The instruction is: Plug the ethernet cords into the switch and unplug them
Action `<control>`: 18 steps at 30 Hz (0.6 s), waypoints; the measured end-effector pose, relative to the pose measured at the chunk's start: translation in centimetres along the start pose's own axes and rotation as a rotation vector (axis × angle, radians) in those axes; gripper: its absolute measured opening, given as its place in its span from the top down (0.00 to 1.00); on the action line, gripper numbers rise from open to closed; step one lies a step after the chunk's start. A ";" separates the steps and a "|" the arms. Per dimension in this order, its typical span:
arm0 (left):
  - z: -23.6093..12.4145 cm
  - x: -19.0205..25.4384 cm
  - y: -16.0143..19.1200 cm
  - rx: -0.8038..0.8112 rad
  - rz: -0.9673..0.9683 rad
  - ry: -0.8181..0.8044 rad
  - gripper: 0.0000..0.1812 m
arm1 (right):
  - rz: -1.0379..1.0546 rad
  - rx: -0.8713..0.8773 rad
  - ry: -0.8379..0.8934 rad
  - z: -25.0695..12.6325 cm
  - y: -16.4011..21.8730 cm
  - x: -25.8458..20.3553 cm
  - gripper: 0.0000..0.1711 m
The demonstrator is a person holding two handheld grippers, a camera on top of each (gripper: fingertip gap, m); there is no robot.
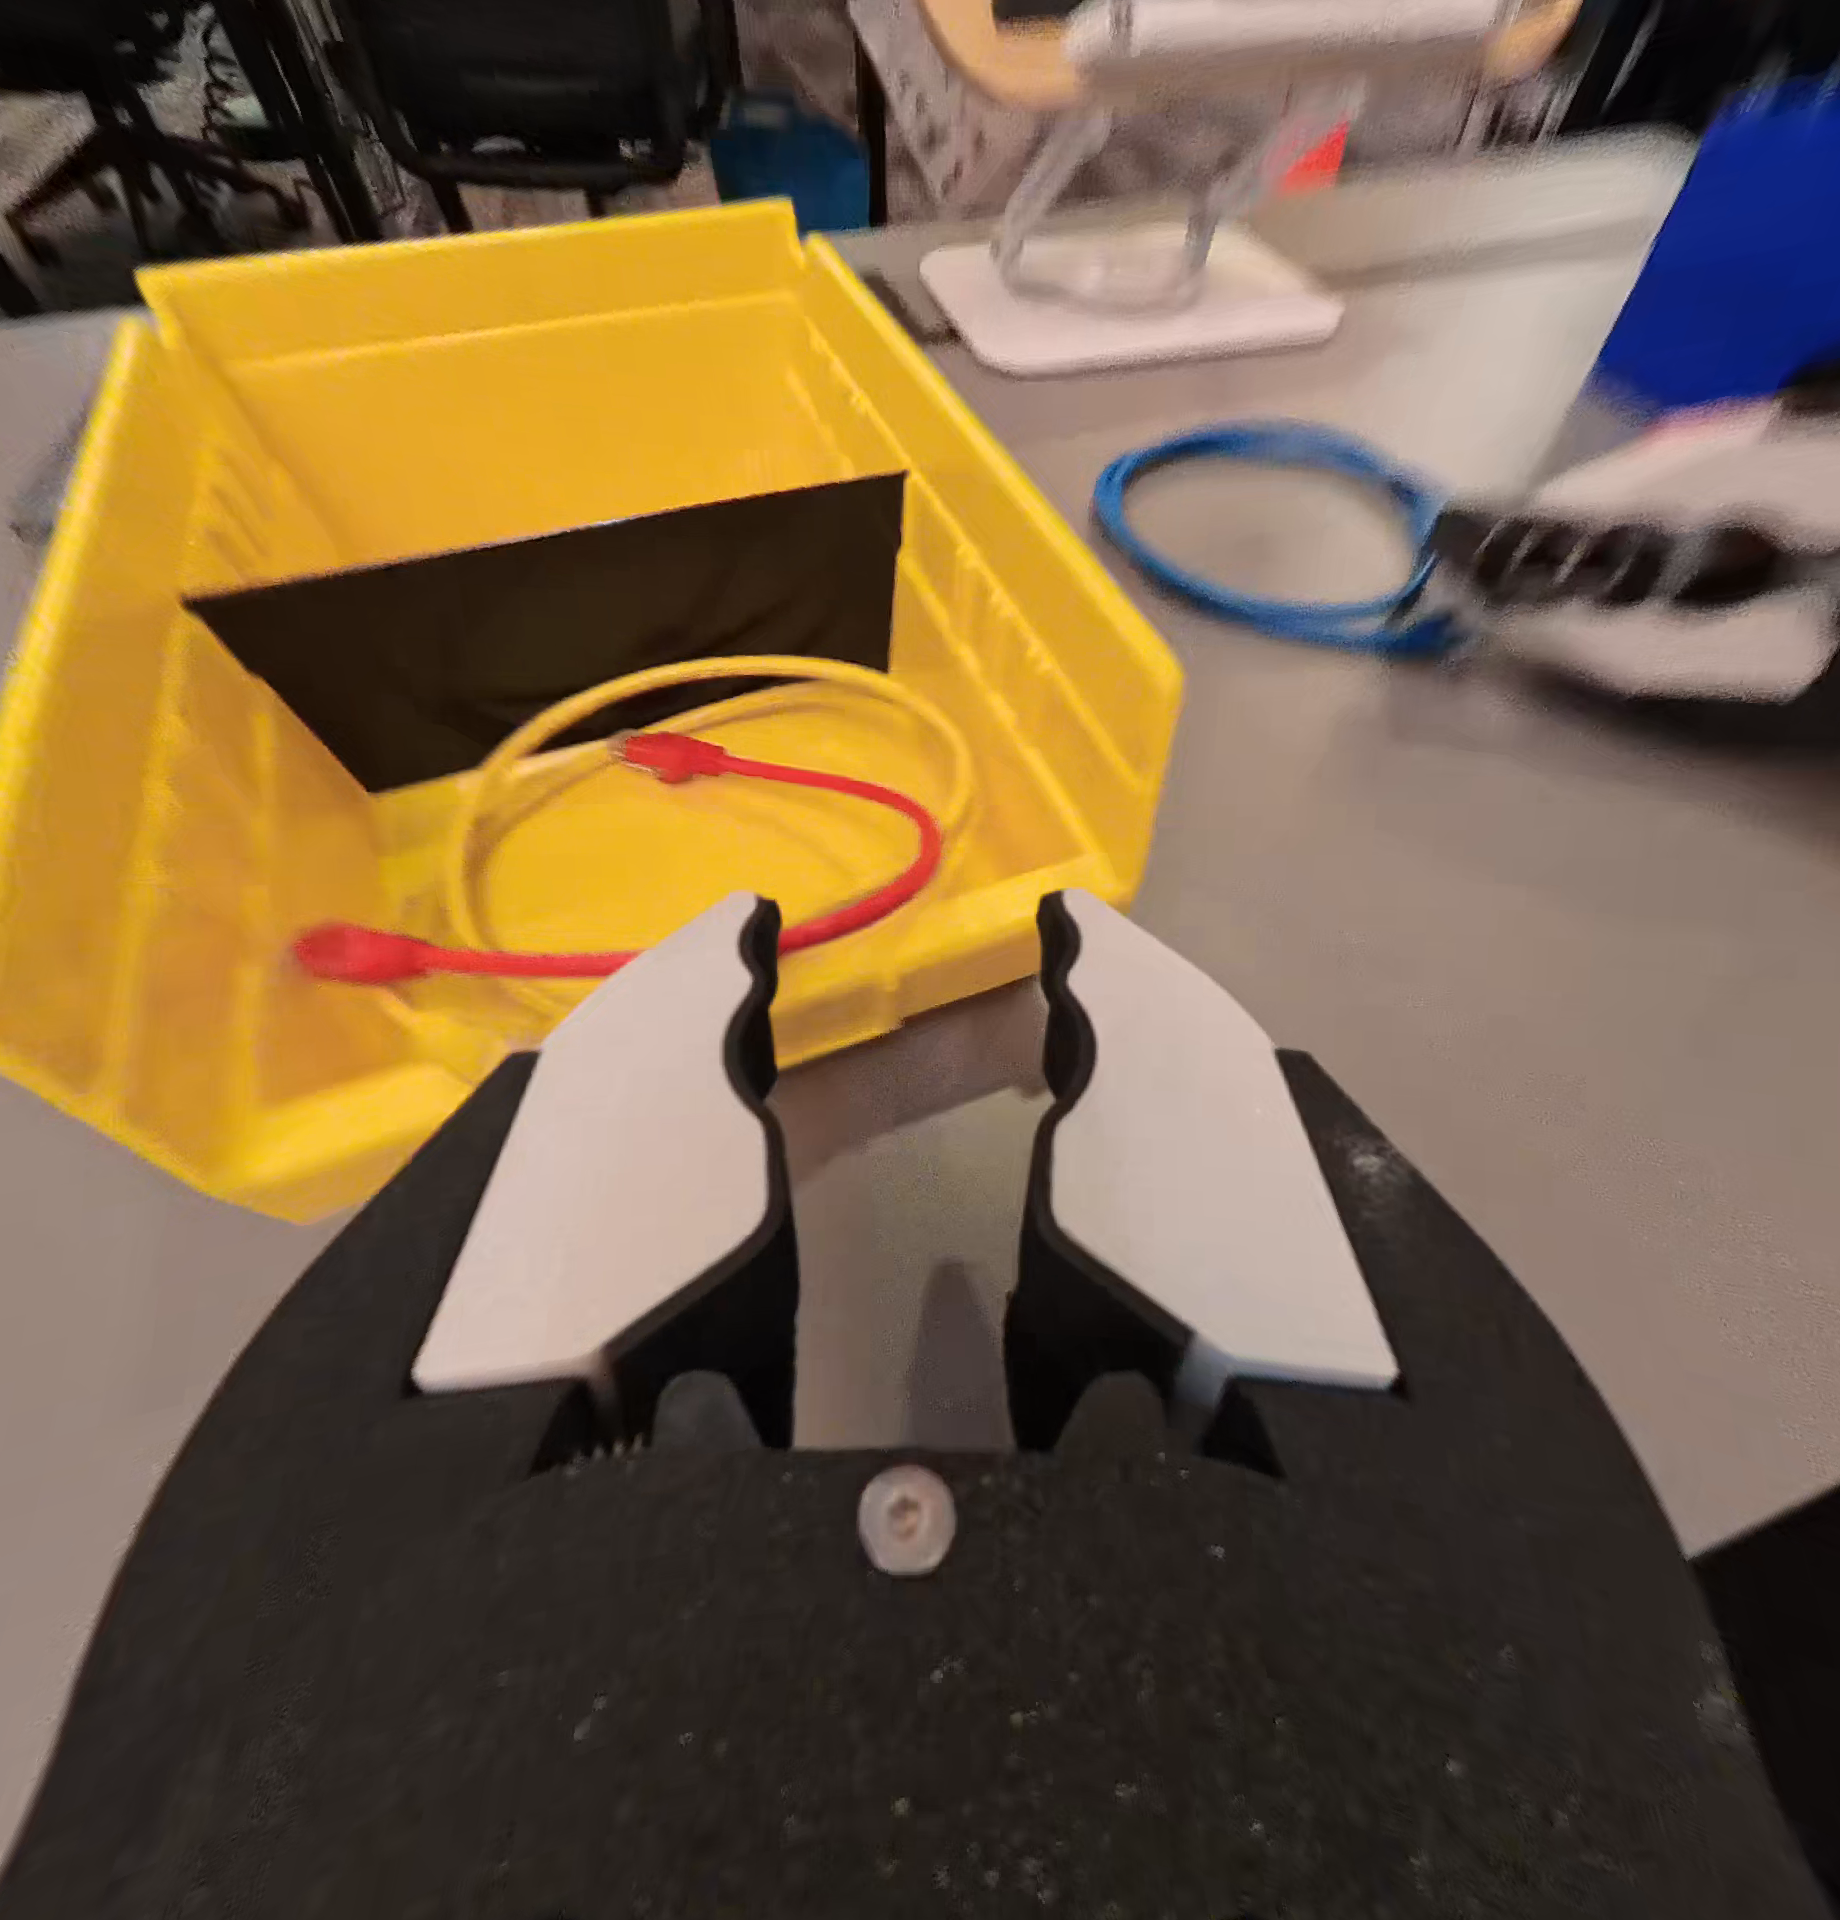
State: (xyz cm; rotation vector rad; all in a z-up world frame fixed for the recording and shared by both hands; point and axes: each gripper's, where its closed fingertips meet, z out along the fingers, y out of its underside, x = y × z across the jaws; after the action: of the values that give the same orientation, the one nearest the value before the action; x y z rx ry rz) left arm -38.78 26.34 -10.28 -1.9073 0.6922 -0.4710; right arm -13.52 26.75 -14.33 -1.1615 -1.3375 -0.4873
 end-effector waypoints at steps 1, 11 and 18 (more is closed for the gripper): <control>0.4 -0.3 0.1 -0.046 0.095 -0.005 0.76 | 0.033 0.007 0.007 -0.1 0.1 0.4 0.86; 3.2 -0.5 1.2 -0.251 0.513 0.034 0.96 | 0.100 0.013 0.007 -0.3 0.5 1.0 0.86; -0.9 2.1 -4.9 0.014 0.574 0.079 0.98 | 0.160 0.018 0.027 -0.4 0.7 1.9 0.86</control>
State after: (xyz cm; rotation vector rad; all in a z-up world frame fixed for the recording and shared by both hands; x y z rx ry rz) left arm -36.46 25.93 -5.41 -1.5855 1.2327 -0.1833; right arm -12.28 27.30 -12.80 -1.2315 -1.2124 -0.3729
